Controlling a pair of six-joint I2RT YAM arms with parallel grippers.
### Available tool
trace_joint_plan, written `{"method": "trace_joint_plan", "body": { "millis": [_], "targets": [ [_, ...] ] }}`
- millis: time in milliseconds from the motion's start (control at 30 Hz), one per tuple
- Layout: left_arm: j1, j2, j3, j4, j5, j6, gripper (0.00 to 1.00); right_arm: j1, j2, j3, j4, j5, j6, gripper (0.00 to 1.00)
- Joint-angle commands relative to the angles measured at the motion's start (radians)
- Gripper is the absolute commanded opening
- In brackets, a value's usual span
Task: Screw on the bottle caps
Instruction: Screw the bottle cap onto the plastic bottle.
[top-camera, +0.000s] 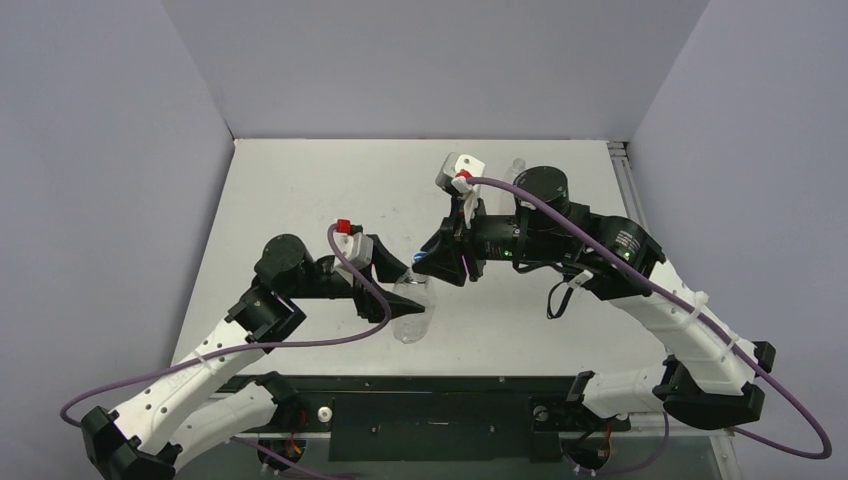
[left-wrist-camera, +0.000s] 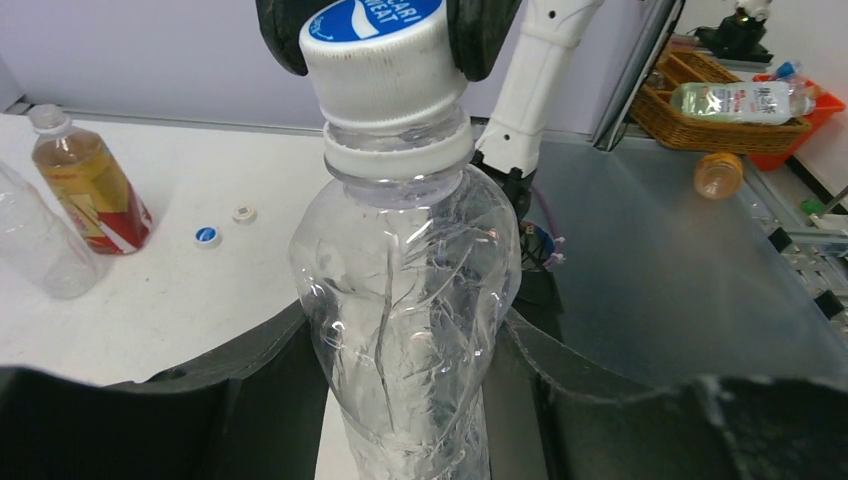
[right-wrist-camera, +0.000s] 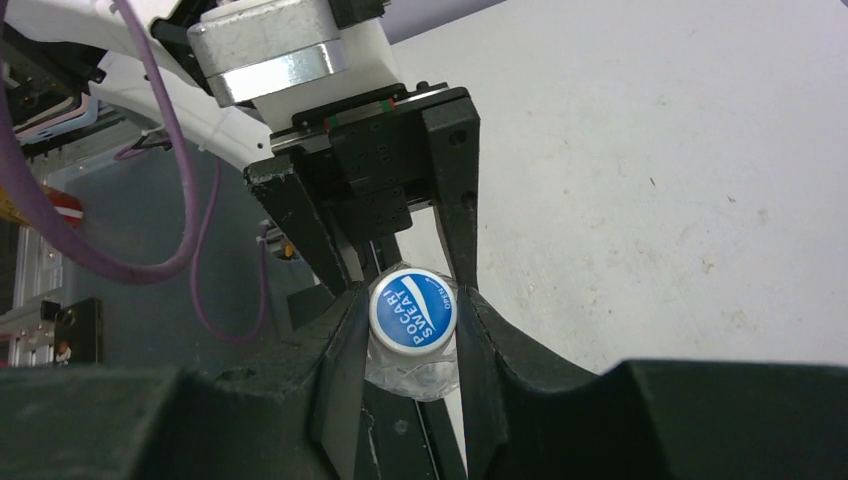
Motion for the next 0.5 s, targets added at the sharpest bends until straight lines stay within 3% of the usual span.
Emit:
{"method": "trace_joint_plan", "body": {
  "millis": [0, 467],
  "targets": [
    [-0.006, -0.024, 0.002, 0.107, 0.13, -0.057, 0.0, -0.019, -0.029, -0.017, 0.128, -0.081, -0.049, 0.0],
    [-0.007, 0.008, 0.018, 0.146, 0.14, -0.078, 0.0, -0.036, -0.052, -0.066, 0.141, -0.11, -0.071, 0.0]
  ]
}}
